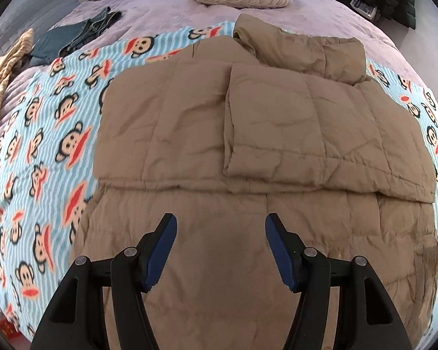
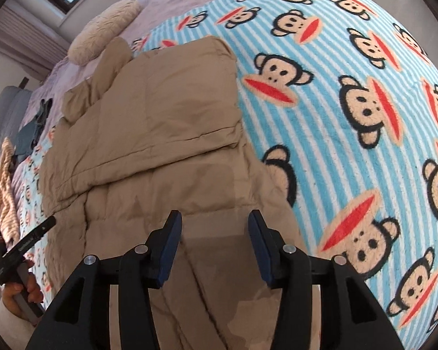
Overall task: Fold large clothes
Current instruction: 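Move both tools toward the jacket hem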
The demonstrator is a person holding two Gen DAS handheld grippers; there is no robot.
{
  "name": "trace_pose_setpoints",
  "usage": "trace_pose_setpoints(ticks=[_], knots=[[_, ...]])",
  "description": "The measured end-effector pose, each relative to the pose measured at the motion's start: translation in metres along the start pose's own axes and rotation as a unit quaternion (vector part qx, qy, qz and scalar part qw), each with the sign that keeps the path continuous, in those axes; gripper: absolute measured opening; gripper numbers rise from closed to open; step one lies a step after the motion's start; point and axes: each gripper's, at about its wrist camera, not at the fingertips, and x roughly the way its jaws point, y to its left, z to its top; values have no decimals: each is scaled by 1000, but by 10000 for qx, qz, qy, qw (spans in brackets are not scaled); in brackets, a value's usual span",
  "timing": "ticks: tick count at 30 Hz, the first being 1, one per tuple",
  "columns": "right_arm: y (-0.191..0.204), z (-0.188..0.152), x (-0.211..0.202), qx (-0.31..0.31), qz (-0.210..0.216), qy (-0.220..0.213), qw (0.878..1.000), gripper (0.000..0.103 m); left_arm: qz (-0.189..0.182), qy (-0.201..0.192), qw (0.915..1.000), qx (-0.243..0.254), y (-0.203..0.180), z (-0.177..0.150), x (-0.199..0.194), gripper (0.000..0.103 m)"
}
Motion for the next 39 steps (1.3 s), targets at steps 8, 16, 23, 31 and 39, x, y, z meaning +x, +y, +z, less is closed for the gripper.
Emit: trace_pose_setpoints(ticks=[8, 16, 23, 31, 39], knots=[[7, -7, -6, -174, 206, 131, 9995, 57, 159, -37, 9997, -201, -1, -28, -18, 99], [24, -32, -13, 10, 409, 169, 9990, 76, 196, 44, 9998, 9, 3, -53, -43, 99], [43, -70, -24, 293, 525, 164, 9981, 90, 63, 251, 9995, 194, 24, -81, -55, 99], [59, -119, -30, 639, 566, 265, 9960, 90, -56, 442, 9985, 322, 54, -120, -74, 99], [63, -156, -41, 1047, 581, 293, 9924, 103, -117, 588, 9980, 193, 83, -152, -83, 99]])
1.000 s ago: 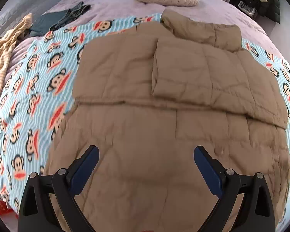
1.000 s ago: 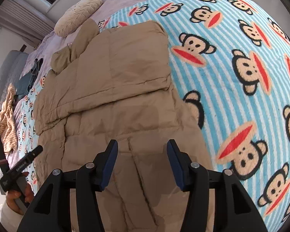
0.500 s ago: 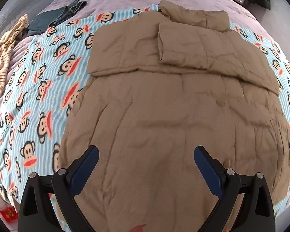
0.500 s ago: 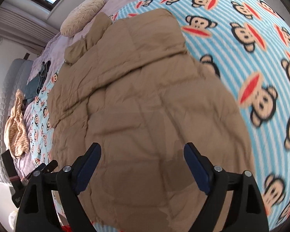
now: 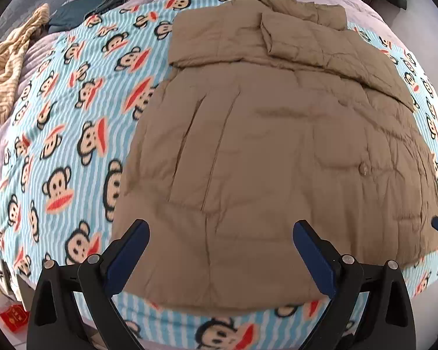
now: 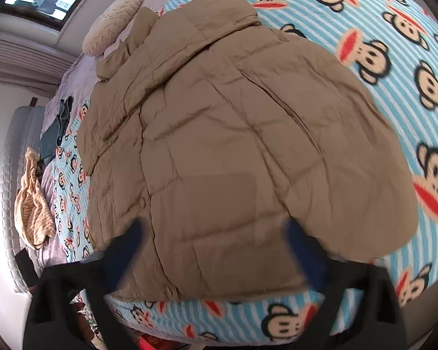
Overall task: Fold large clothes
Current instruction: 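Move both tools toward the jacket hem, then grasp the tan jacket hem with both tools and lift it toward the collar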
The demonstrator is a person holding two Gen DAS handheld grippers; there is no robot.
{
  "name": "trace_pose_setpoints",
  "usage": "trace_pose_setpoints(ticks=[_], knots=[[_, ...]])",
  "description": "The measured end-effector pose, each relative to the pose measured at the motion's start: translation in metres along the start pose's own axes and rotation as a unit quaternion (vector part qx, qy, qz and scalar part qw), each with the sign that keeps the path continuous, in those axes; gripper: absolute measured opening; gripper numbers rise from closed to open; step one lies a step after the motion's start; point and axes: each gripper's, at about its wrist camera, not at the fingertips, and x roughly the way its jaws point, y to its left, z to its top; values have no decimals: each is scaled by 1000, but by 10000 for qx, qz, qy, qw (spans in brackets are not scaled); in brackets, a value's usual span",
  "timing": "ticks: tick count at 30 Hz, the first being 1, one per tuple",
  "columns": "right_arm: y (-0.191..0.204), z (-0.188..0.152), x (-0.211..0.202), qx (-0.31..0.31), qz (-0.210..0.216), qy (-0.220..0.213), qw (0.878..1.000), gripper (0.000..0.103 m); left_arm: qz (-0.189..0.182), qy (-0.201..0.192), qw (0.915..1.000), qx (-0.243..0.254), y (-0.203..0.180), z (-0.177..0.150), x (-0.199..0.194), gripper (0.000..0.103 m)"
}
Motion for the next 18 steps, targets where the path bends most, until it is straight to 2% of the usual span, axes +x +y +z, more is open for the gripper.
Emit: trace_pose_setpoints(ticks=[7, 10, 15, 18], knots=[[-13, -16, -9, 299, -105, -148, 9994, 103, -263, 148, 9995, -23, 13, -26, 1, 99], [-29, -20, -8, 605, -93, 9, 9981, 103, -404, 207, 9987, -226, 24, -39, 0, 99], [-62, -29, -2, 1334, 159, 345, 9903, 103, -381, 373, 9975, -472, 44, -56, 3, 99], [-76, -35, -3, 1628, 304, 369, 9855, 103, -735, 413, 9939, -707, 56, -66, 4, 99]])
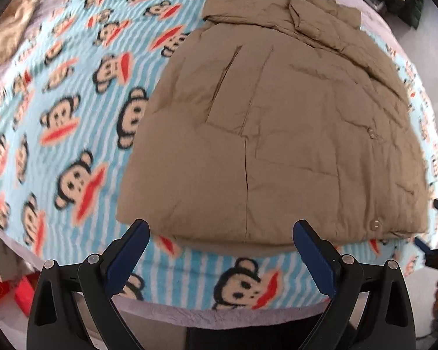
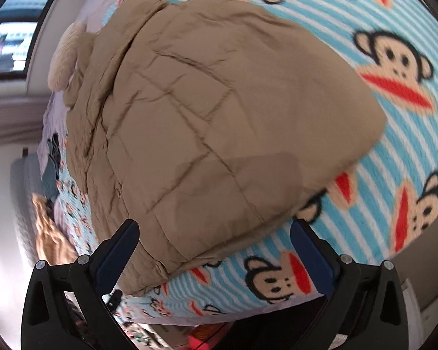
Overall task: Fold large clothes
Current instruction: 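Grasp the tan jacket hem with both tools and lift it toward the collar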
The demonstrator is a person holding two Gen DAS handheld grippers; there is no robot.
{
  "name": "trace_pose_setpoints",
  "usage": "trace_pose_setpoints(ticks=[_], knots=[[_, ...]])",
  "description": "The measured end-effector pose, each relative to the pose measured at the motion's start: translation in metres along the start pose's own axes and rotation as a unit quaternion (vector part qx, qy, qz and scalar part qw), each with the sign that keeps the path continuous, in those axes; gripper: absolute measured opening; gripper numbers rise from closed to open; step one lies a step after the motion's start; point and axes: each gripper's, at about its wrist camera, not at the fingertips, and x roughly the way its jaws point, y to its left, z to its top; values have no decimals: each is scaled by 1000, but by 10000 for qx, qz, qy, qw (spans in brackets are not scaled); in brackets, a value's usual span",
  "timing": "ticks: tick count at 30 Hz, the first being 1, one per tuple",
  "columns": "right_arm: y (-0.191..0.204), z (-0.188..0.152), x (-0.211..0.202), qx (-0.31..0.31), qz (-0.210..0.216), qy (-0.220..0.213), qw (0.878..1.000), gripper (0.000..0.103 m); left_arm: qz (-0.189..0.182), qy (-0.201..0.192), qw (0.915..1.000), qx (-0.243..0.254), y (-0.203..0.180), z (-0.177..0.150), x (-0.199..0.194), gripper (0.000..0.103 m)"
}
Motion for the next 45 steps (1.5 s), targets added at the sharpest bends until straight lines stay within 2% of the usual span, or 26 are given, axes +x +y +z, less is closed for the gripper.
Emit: trace_pose_setpoints(ticks=[5, 10, 15, 20, 22, 24, 25, 26, 27, 28, 29, 33, 37, 45], knots=[[-18, -5, 0, 289, 244, 7, 9993, 103, -990, 234, 9931, -576, 24, -13, 11, 99], [-37, -11, 5, 657, 542, 27, 9964, 103, -1796, 500, 9773, -1003, 32, -22, 31, 99], [-52, -9, 13, 961, 801, -7, 9921, 103, -2142, 528, 9665, -1315, 29, -12, 54, 99], [-55, 3, 21, 1197, 1252, -173, 9847, 103, -2285, 410, 9631, -1366, 22, 6, 59, 99], [-57, 9, 25, 1387, 1429, -215, 9797, 102, -2314, 393, 9627, -1350, 19, 12, 60, 88], [-61, 13, 26, 1579, 1540, -254, 9750, 94, -2288, 475, 9641, -1263, 17, 17, 63, 52], [-61, 14, 28, 1647, 1567, -241, 9735, 81, -2312, 505, 9637, -1233, 18, 18, 63, 40], [-62, 13, 29, 1715, 1571, -203, 9724, 64, -2389, 542, 9619, -1215, 18, 19, 64, 25], [-64, 13, 30, 1752, 1547, -172, 9721, 55, -2425, 517, 9613, -1205, 17, 20, 64, 19], [-66, 13, 32, 1775, 1501, -128, 9725, 31, -2446, 439, 9619, -1145, 16, 22, 60, 16], [-67, 12, 32, 1789, 1466, -116, 9728, 15, -2452, 387, 9627, -1080, 16, 23, 56, 15], [-60, 11, 21, 1636, 1652, -232, 9723, 10, -2570, 62, 9632, -789, 10, 33, 25, 15], [-35, 19, 3, 1164, 1748, -364, 9770, 9, -2713, -292, 9606, -521, 4, 54, -8, 15], [39, 71, -36, 170, 1783, -551, 9823, 9, -2629, -1123, 9579, -268, -21, 116, -66, 15]])
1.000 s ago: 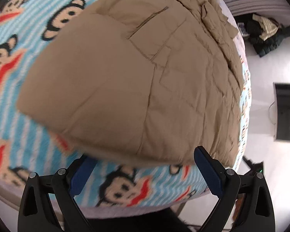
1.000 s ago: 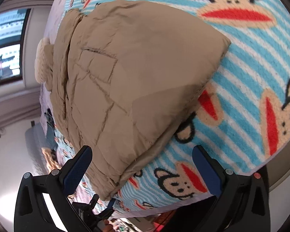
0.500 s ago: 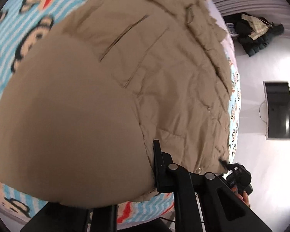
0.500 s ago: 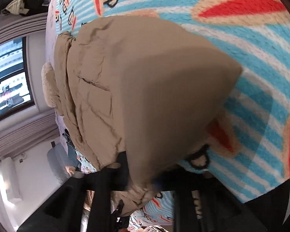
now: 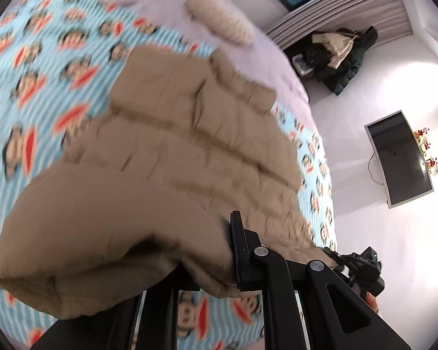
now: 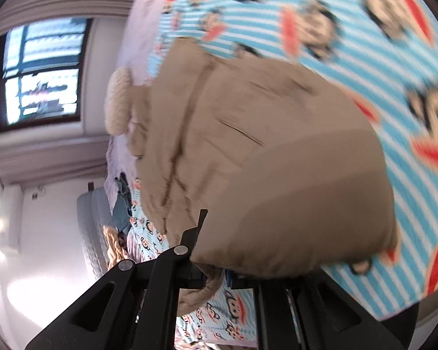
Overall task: Fold large clothes
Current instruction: 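Grasp the tan jacket hem with both tools and lift it toward the collar, then lay the hem over onto the collar and open both tools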
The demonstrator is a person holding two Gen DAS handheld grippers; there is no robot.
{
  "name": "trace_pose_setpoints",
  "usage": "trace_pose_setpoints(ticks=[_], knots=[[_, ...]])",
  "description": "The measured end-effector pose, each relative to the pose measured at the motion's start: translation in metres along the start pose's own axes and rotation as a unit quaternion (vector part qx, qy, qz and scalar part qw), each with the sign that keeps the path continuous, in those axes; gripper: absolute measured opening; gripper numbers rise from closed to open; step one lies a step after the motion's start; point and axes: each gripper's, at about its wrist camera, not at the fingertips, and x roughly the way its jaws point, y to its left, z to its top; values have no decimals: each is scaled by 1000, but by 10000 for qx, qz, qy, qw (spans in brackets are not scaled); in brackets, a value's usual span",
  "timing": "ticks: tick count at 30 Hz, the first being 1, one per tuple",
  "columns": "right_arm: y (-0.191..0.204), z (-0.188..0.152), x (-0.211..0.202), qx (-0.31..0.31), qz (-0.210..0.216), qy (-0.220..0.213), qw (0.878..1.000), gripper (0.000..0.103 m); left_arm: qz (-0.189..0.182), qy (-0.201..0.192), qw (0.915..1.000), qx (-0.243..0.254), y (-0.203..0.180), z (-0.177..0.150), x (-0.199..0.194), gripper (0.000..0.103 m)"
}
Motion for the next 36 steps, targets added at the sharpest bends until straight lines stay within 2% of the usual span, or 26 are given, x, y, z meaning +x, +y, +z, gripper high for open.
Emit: trace_pose_setpoints(ticks=[6, 11, 17, 21, 24, 27, 32, 36], knots=[[86, 62, 11, -978, 120, 93, 9951, 9, 347, -455, 9974, 427, -45, 71, 3, 15], [151, 115, 45, -1614, 98, 246, 9865, 9, 742, -784, 9933, 407, -61, 128, 23, 15], [196, 171, 119, -2054, -225, 434, 9775, 9, 1456, -605, 9867, 389, -43, 185, 77, 15], [194, 193, 170, -2089, -561, 385, 9756, 9, 1704, -396, 9835, 462, -19, 211, 121, 15], [176, 209, 205, -1822, -788, 379, 9794, 9, 1808, -116, 9824, 461, 4, 228, 162, 15], [154, 220, 231, -1686, -940, 385, 9804, 9, 1775, -49, 9836, 311, 24, 237, 194, 15], [126, 229, 253, -1252, -807, 368, 9882, 9, 1713, -90, 9851, 140, 45, 240, 230, 16], [129, 231, 255, -1395, -889, 441, 9852, 9, 1942, -159, 9802, 364, 37, 239, 236, 16]])
